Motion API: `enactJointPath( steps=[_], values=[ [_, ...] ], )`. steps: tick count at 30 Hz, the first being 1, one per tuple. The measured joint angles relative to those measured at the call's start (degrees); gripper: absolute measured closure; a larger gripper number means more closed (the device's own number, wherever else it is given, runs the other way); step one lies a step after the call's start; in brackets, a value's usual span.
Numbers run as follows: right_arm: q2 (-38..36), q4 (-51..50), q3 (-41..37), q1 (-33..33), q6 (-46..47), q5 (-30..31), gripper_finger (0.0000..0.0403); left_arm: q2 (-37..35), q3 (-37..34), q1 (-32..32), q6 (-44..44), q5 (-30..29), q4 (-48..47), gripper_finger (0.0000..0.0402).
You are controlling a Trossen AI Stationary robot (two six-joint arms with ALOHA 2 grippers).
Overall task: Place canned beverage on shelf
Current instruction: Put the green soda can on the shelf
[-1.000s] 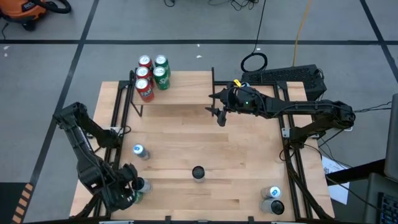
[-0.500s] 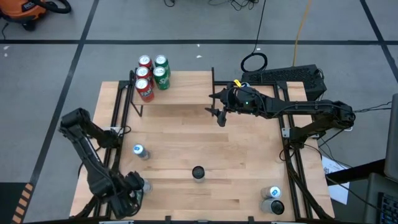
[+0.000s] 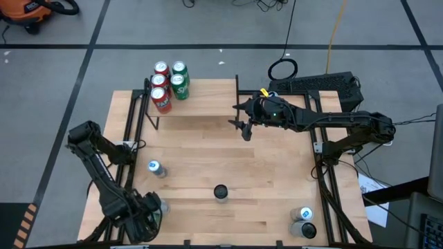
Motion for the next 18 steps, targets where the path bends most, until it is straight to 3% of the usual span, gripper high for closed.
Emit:
enactJointPath(
  steps=[8,12,18],
  values=[
    [0.0,-0.4,0.0,0.0,1.0,0.0,0.0118,0.2,-2.1,0.0,-0.9,0.2,-0.6,0.0024],
    [0.0,-0.4,0.0,0.0,1.0,0.0,0.0118,0.3,-5.9,0.0,-1.1,3.5,3.7,0.0024],
    [0.0,-0.4,0.0,0.0,1.0,0.0,0.0118,0.3,-6.3,0.0,1.4,5.2,5.4,0.0029]
  ],
)
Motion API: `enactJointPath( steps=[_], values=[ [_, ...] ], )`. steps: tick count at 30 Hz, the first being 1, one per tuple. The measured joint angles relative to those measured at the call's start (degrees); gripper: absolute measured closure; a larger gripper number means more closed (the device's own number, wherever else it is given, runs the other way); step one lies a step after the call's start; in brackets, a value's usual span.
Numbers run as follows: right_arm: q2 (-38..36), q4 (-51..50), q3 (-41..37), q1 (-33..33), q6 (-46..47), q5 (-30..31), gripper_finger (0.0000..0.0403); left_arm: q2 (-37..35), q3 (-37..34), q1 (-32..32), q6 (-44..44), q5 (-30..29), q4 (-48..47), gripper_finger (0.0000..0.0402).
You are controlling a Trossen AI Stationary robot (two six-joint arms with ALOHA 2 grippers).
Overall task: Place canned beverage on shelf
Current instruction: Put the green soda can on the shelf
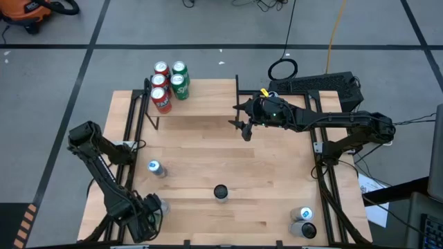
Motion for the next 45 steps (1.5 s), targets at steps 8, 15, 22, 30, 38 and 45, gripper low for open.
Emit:
enactJointPath(
  steps=[8,15,22,30,38,45],
  values=[
    [0.0,0.0,0.0,0.0,0.0,0.0,0.0119,-0.1,0.0,0.1,0.3,0.2,0.0,0.0126],
    [0.0,0.0,0.0,0.0,-0.1,0.0,0.012,-0.1,0.0,2.5,4.4,3.7,4.5,0.013],
    [0.0,0.0,0.0,-0.1,-0.6,0.2,0.012,-0.7,0.2,5.6,13.1,4.0,9.8,0.013],
    [0.0,-0.9,0.0,-0.1,-1.5,0.0,0.012,-1.3,0.3,7.8,15.9,5.7,9.9,0.013],
    [0.0,-0.9,0.0,-0.2,-1.7,0.0,0.012,-1.4,0.3,8.6,19.2,5.0,5.8,0.013],
    [0.0,-0.9,0.0,-0.2,-1.7,0.0,0.012,-1.4,0.3,9.4,22.0,4.7,3.4,0.013]
  ],
)
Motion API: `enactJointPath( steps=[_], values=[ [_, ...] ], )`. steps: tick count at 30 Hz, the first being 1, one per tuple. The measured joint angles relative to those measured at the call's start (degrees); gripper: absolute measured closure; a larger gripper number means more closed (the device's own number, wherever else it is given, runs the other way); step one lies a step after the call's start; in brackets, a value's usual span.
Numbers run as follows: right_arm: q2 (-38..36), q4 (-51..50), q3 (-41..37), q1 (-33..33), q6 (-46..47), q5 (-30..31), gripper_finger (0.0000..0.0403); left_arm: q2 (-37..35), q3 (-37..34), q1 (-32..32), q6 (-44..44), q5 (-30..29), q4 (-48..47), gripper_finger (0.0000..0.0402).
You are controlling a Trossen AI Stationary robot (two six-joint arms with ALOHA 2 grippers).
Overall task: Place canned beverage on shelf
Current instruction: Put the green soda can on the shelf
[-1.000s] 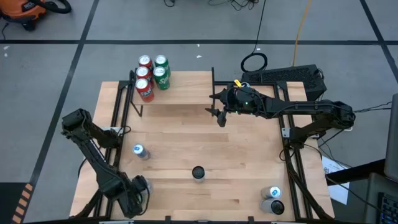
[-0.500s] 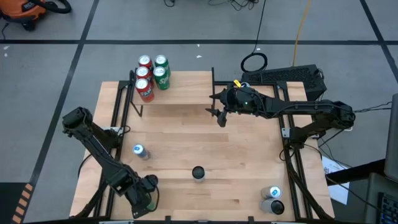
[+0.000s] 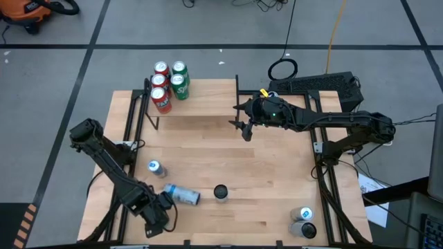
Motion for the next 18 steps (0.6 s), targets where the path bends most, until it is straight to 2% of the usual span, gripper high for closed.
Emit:
enactJointPath(
  steps=[7,10,18],
  values=[
    [0.0,0.0,0.0,0.0,0.0,0.0,0.012,-0.3,0.0,1.7,3.7,0.1,0.1,0.013],
    [0.0,0.0,0.0,0.0,0.0,0.0,0.012,-0.5,1.5,3.0,6.7,-0.4,-2.7,0.013],
    [0.0,-2.2,0.0,0.0,-1.0,0.0,0.012,-0.6,7.6,9.3,18.3,-12.4,-16.9,0.013]
  ],
)
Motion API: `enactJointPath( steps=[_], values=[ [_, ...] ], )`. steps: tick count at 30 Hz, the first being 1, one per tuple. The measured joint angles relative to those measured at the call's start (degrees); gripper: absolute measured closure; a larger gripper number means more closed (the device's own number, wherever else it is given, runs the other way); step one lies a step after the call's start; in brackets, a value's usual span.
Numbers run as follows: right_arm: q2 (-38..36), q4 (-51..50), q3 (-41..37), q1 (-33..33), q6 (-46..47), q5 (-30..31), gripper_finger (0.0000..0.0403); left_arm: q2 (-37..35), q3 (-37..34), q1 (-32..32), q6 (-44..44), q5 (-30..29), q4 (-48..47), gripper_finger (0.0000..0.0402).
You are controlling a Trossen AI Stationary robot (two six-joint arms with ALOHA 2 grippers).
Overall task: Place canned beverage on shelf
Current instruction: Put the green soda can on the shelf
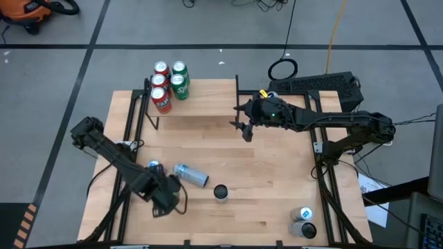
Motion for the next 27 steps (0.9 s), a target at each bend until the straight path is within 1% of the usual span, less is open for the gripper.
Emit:
enactJointPath(
  steps=[5,10,12,15,16,17,20,23,27],
  values=[
    [0.0,-1.6,0.0,0.0,0.3,0.0,0.0124,0.0,1.6,5.3,6.3,-4.0,-2.4,0.013],
    [0.0,-1.2,0.0,0.0,0.6,0.0,0.0137,0.0,3.8,11.5,14.7,-10.2,-2.3,0.013],
    [0.0,-1.2,0.0,0.0,0.8,0.0,0.0141,0.0,5.1,14.3,18.3,-14.5,-2.2,0.013],
    [0.0,-1.2,0.0,0.0,1.2,0.0,0.0146,0.0,6.0,19.0,23.4,-24.8,-1.1,0.013],
    [0.0,-1.2,0.0,0.0,1.2,0.0,0.0147,0.0,5.7,20.9,25.6,-27.2,-0.1,0.013],
    [0.0,-1.3,0.0,0.0,1.2,0.0,0.0148,0.0,5.0,22.8,28.5,-28.0,1.6,0.013],
    [0.0,-1.8,0.0,0.0,1.2,0.0,0.0149,0.0,1.5,28.1,35.6,-27.2,10.0,0.013],
    [0.0,-2.6,0.0,0.0,1.2,0.0,0.0149,0.1,-1.3,32.4,39.6,-25.8,17.3,0.013],
    [0.0,-3.6,0.0,0.0,1.2,0.0,0.0149,0.1,-1.9,35.2,42.5,-22.7,17.7,0.013]
  ],
)
